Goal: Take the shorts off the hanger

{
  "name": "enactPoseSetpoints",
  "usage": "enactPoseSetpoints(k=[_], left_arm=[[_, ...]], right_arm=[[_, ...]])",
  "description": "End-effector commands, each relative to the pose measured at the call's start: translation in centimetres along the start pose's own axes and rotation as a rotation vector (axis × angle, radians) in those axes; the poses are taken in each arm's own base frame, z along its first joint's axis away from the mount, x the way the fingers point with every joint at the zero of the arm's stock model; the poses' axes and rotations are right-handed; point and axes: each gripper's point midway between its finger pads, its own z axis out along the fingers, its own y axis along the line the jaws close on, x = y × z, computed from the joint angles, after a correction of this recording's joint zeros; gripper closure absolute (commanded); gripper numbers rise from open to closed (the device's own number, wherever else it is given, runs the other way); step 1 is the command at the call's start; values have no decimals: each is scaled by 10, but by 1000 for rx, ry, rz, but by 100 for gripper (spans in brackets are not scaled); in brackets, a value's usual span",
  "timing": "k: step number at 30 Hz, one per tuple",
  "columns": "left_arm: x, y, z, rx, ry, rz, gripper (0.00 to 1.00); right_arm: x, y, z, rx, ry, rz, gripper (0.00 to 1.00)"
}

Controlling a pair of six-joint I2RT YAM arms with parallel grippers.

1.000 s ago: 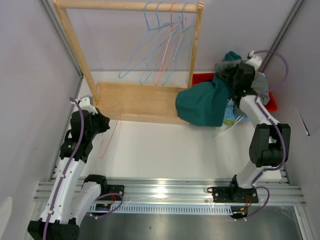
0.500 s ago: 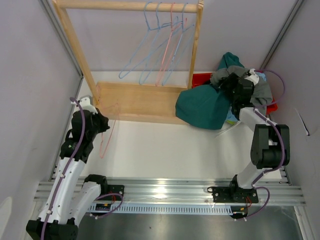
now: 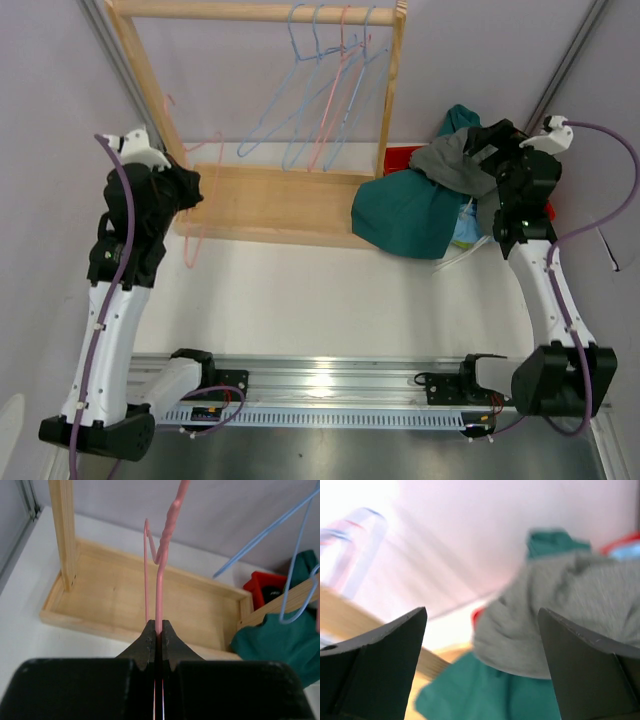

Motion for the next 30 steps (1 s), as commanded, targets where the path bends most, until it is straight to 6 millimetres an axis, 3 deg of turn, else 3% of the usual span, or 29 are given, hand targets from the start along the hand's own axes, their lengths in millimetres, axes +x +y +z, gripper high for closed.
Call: enactPoseSetpoints(k=[1,3,4,5,7,9,10,11,12,14,15,20,21,25,30], left_arm=[[-59,-27,-3,63,-83,34,100],[-66,-33,5,66,-65,39,100],[-62,-35,19,69,-24,43,100],[-92,-48,9,100,-88,36,100],[-107,-58,21,121,-91,32,100],[-141,-74,15,163,-151,19,100],[-139,-81,20,189,-125,21,100],[-146,-90,32,209,-124,21,100],[-156,-97,31,231,-142,25,100],[-153,-111,54,265,-127,46,100],[-165,-119,52,291,-166,80,100],[-168,-131,94,291,-173,113,100],[-157,-132,113,289,-140,115,100],[-154,-150,138,348,-158,123,100],[-136,-143,168,297,-121,122,100]], right_arm=[[-39,42,-43,-133,-24,-12,1],[-33,48,-61,-152,4,0,1],[-27,54,-79,-189,14,14,1],[-16,66,-91,-233,40,25,1],[2,72,-110,-271,73,40,1],[28,74,-133,-294,116,49,1],[34,76,-139,-304,124,46,1],[47,70,-145,-288,145,42,0],[64,73,-154,-300,204,33,1],[74,67,-159,-271,224,24,1],[82,65,-165,-269,242,23,1],[95,58,-180,-268,261,31,0],[96,56,-182,-265,265,30,0],[103,53,-186,-269,282,17,1],[108,52,-190,-267,302,6,1]])
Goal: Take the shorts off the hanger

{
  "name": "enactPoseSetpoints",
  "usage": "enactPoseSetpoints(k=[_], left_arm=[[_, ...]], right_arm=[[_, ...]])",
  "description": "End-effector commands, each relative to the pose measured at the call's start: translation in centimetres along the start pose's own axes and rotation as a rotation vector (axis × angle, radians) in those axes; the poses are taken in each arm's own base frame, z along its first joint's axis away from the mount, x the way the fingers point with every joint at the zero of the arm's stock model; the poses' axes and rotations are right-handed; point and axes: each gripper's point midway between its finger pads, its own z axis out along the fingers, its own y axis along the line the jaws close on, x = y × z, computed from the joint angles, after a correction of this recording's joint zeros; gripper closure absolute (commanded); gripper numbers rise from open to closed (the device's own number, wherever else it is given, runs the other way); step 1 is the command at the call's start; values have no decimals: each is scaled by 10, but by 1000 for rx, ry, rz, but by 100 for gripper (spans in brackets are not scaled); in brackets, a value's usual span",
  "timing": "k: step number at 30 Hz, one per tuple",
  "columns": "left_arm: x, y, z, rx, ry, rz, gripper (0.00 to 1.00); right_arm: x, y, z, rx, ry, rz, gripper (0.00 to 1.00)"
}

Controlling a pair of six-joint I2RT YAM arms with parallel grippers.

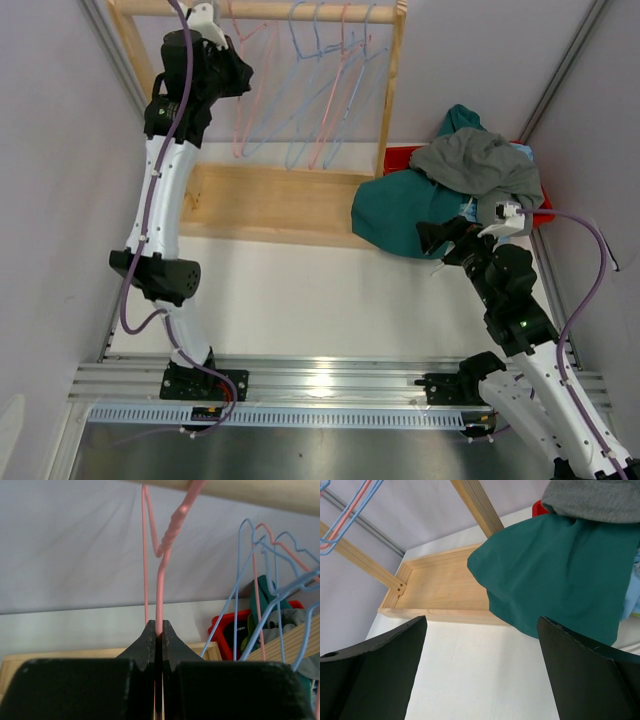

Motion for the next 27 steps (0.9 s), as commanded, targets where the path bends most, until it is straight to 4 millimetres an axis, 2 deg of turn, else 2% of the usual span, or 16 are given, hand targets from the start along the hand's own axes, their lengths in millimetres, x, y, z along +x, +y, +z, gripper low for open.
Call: enactPoseSetpoints(k=[1,4,5,7,10,14,15,16,18,19,21,22,23,25,26,27], left_arm=[[-27,-10,-7,17,-85,22,100],[-8,-1,-8,-19,-42,21,100],[11,6,-11,-41,-1,25,99],[13,8,-19,-49,-7,35,95],[34,15,-30,-63,27,57,78],[57,29,-47,-123,65,62,34],[46,26,-63,-124,36,48,29],[63,30,-67,-135,70,41,27],[60,29,-85,-138,48,9,17],[62,29,-105,-143,35,0,5],[100,37,-120,-159,101,-17,1],[88,31,-146,-140,43,-21,1],[132,42,-150,-159,122,-25,1],[140,43,-170,-156,105,-31,1],[167,48,-186,-159,132,-29,1],[171,49,-195,-159,123,-32,1]], right_arm=[[5,-3,-3,13,10,-6,0],[5,-3,-5,12,9,-10,0],[6,-3,-5,16,12,-10,1],[6,-2,-5,13,13,-10,0],[9,-2,-5,12,21,-12,0],[14,-3,-7,13,34,-16,1],[14,-2,-8,10,34,-17,1],[15,-1,-9,4,36,-19,1],[14,0,-11,-1,39,-27,1],[13,2,-11,-3,38,-29,1],[14,1,-13,3,51,-40,1],[13,1,-15,4,53,-51,1],[12,0,-16,11,56,-58,1],[8,-2,-20,19,43,-70,1],[7,-3,-21,27,40,-76,1],[5,-3,-23,28,32,-79,1]])
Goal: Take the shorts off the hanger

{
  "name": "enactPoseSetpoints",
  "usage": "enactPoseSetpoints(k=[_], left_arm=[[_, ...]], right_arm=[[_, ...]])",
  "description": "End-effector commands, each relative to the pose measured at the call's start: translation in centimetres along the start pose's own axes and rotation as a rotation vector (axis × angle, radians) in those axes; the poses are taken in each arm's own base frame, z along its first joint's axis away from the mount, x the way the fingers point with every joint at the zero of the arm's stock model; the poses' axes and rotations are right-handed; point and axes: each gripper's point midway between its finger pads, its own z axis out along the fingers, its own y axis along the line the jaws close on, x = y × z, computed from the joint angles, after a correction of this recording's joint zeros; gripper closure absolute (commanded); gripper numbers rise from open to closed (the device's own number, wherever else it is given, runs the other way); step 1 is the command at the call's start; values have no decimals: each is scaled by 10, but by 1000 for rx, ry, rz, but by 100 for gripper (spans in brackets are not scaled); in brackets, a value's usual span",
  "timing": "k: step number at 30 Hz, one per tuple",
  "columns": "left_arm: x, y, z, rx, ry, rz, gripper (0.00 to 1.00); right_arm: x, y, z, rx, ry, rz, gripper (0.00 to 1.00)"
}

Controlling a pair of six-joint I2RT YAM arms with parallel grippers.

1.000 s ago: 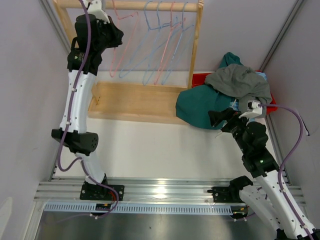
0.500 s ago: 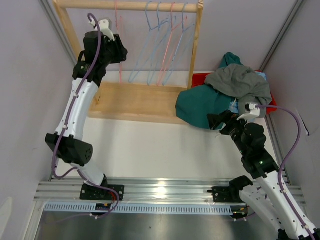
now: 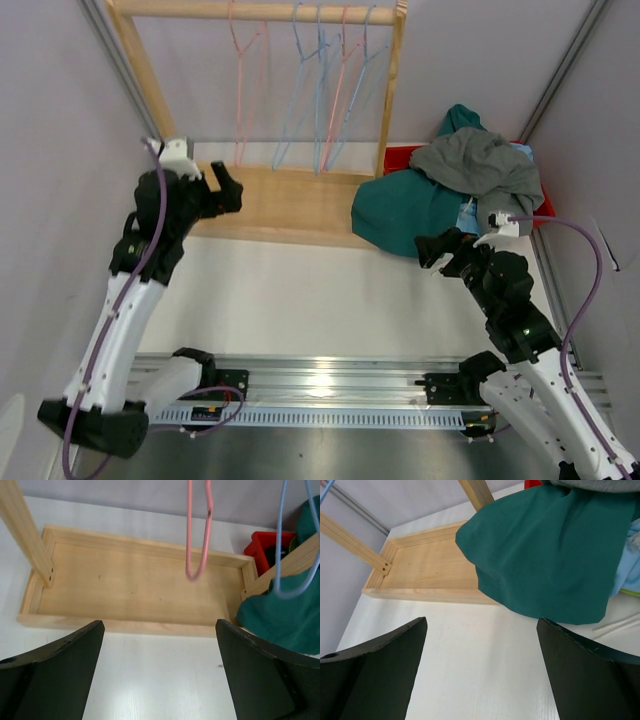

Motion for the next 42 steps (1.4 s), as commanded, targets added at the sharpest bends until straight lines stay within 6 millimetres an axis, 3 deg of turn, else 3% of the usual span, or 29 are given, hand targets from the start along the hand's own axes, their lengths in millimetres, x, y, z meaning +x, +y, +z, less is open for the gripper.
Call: enactPoseSetpoints(k=[1,4,7,9,10,13,21,27,31,35,42], left_arm=[[29,9,-25,-3,-19,-30,1],[71,15,-41,13,24,-54,1],[96,17,-58,49,7,-80,2],[95,19,-70,56,-52,-99,2],[104,22,-69,53,-47,-104,1],[97,19,-77,66,-69,-92,1],[104,18,-85,80,-26,-67,3],[102,17,-81,86,-35,-60,3],[103,13,-80,104,-23,-50,4],[97,-3,-89,208,-59,-34,3],[90,-5,-99,228,-117,-32,2]], right_arm=[[-22,1,-11,18,-60,-31,1],[-28,-12,-12,116,-65,9,1],[-27,-18,-16,165,-33,9,1],[-25,-22,-20,186,-25,13,1],[-26,-22,-22,189,-25,14,1],[-27,-29,-28,229,-21,13,1],[-19,-44,-51,287,-16,25,1],[-18,-35,-48,232,-27,11,1],[-20,-14,-49,109,-27,3,1],[-31,6,-67,-47,-129,4,1],[-55,21,-92,-132,-223,20,1]])
